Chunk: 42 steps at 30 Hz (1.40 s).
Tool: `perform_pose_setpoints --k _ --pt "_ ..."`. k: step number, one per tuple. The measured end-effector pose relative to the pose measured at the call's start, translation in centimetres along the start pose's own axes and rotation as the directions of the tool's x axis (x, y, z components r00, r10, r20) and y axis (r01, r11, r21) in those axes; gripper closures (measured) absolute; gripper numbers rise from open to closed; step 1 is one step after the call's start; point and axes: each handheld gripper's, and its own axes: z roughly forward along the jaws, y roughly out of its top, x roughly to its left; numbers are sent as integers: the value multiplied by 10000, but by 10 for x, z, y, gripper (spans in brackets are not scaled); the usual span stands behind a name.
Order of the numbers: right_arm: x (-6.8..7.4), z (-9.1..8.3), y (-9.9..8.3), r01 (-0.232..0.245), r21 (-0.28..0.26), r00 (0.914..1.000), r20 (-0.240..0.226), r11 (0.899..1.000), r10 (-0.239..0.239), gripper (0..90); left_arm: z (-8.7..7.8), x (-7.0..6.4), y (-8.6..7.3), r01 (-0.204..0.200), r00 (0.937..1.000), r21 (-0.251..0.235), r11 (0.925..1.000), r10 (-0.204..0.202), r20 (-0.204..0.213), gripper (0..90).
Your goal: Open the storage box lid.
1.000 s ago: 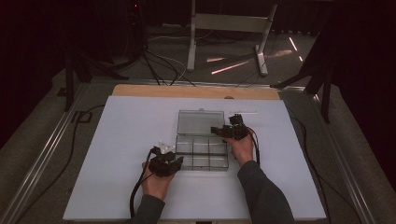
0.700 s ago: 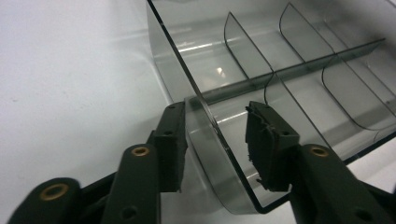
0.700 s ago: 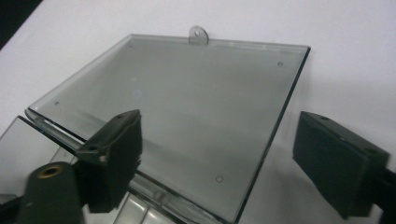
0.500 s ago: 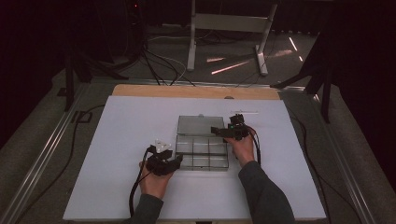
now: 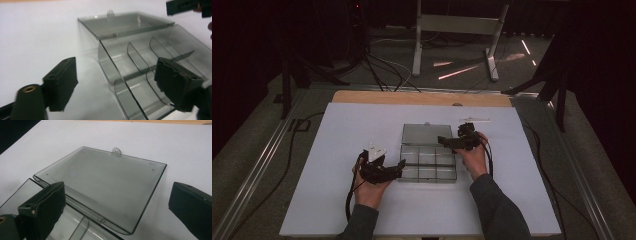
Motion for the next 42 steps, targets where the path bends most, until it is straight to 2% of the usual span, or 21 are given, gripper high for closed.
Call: perform_pose_setpoints --k 3,8,13,15,18,24,27,33,39,42 --pt "0 -3 0 148 -19 9999 30 9999 -148 14 -5 4 1 -34 10000 -199 9998 34 11 136" --pt "3 -6 -1 425 -16 9990 104 9991 -425 14 -10 9 0 -154 9998 -312 9994 151 -93 5" --pt "8 -10 1 850 -24 9962 206 9964 -850 14 -18 16 1 -164 9999 -594 9981 162 -39 4" --pt "11 -13 1 1177 8 9924 350 9931 -1176 14 -21 18 1 -296 9996 -668 9973 293 -51 4" --pt "14 -17 1 1393 22 9895 383 9903 -1393 13 -25 21 1 -531 9985 -717 9960 518 -195 4" --pt "14 -27 1 1450 -141 9887 391 9893 -1444 14 -36 33 -3 -323 9994 -1039 9941 308 -156 4" --pt "13 -31 0 1414 -206 9894 371 9897 -1406 14 -42 37 -6 -612 9972 -1171 9912 556 -506 5" --pt "10 -39 -2 861 -347 9963 -26 9957 -862 14 -50 45 -14 -816 9962 -1455 9860 760 -436 5" --pt "13 -46 -7 969 -312 9953 29 9948 -969 14 -56 49 -19 -616 9979 -1715 9833 572 -303 6" --pt "15 -51 -11 1217 -281 9925 152 9922 -1213 14 -57 51 -22 -529 9979 -1618 9854 463 -444 6"
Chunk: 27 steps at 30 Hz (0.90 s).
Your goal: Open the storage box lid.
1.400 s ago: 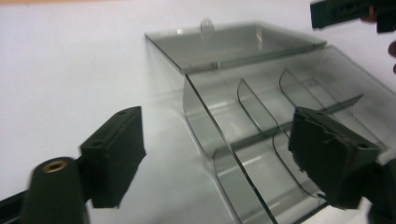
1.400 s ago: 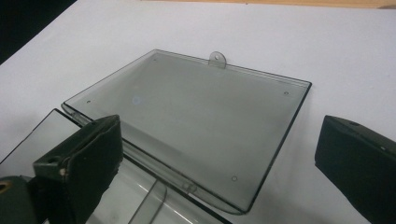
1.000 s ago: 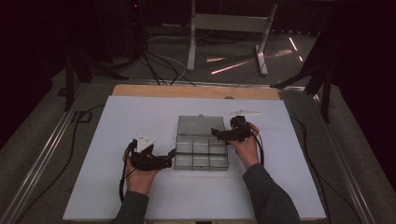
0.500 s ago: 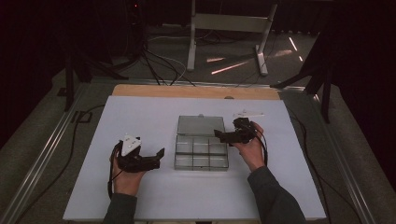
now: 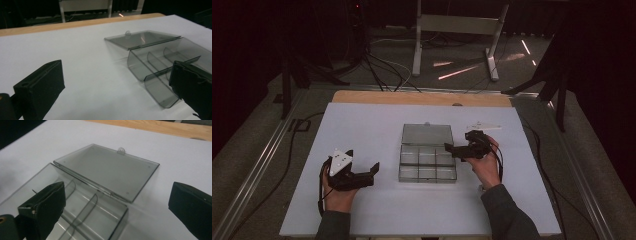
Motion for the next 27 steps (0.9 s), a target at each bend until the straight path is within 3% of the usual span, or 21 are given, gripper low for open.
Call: perform_pose_setpoints --k 5,13,27 --pt "2 -10 -5 387 189 9992 123 9991 -389 13 -2 0 -2 -33 10000 -68 10000 32 -62 7" --pt "-1 -23 -10 623 500 9974 317 9968 -640 14 -2 -1 -2 -63 9999 -114 9999 62 -112 7" --pt "-4 -37 -19 568 993 9982 107 9934 -582 15 -2 -1 -5 -121 9998 -7 9999 121 -164 7"
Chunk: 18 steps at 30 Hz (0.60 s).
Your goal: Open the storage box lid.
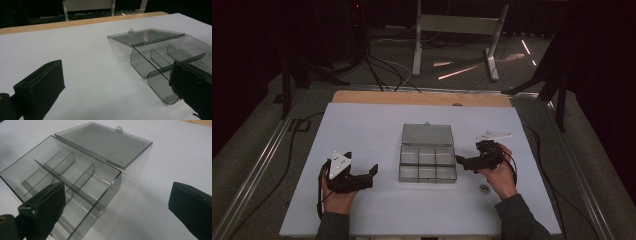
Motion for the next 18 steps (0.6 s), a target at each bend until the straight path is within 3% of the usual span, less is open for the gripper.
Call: perform_pose_setpoints --k 18 --pt "-18 -31 -24 -346 68 9992 189 9994 344 14 -1 0 0 60 10000 -29 10000 -60 -27 7"
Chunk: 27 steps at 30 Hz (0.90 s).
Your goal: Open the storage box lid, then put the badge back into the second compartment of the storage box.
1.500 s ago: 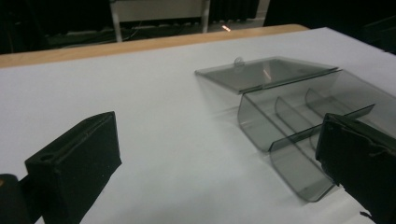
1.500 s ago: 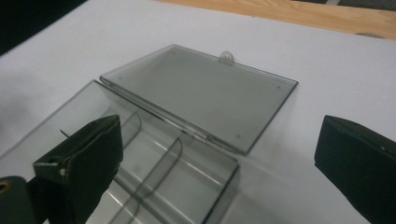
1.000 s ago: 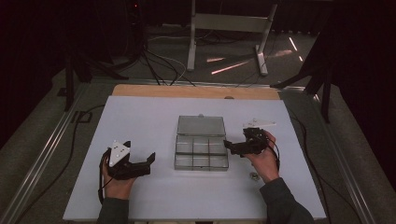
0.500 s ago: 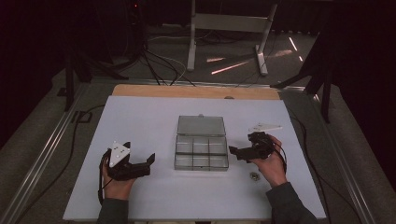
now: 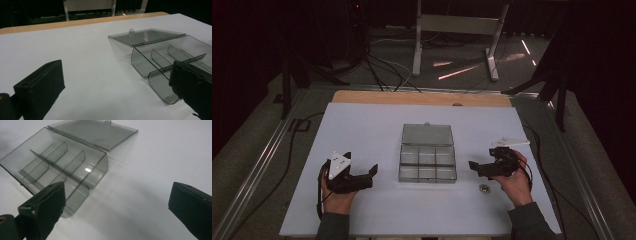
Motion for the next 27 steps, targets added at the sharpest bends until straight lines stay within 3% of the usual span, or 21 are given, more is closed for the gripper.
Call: perform_pose_setpoints --k 13,19,23,27 --pt "-15 -18 -24 -205 269 9996 177 9994 200 15 0 -2 0 -43 10000 -23 10000 43 5 7" --pt "-18 -24 -32 -44 574 9997 226 9983 32 32 -1 -1 0 1 10000 -22 10000 -1 -18 7" --pt "-17 -26 -38 55 766 9998 192 9970 -70 116 0 -3 0 -33 10000 -13 10000 33 -2 7" --pt "-17 -26 -46 321 1020 9994 -142 9943 -308 250 0 -3 -1 -56 10000 20 10000 56 -10 7"
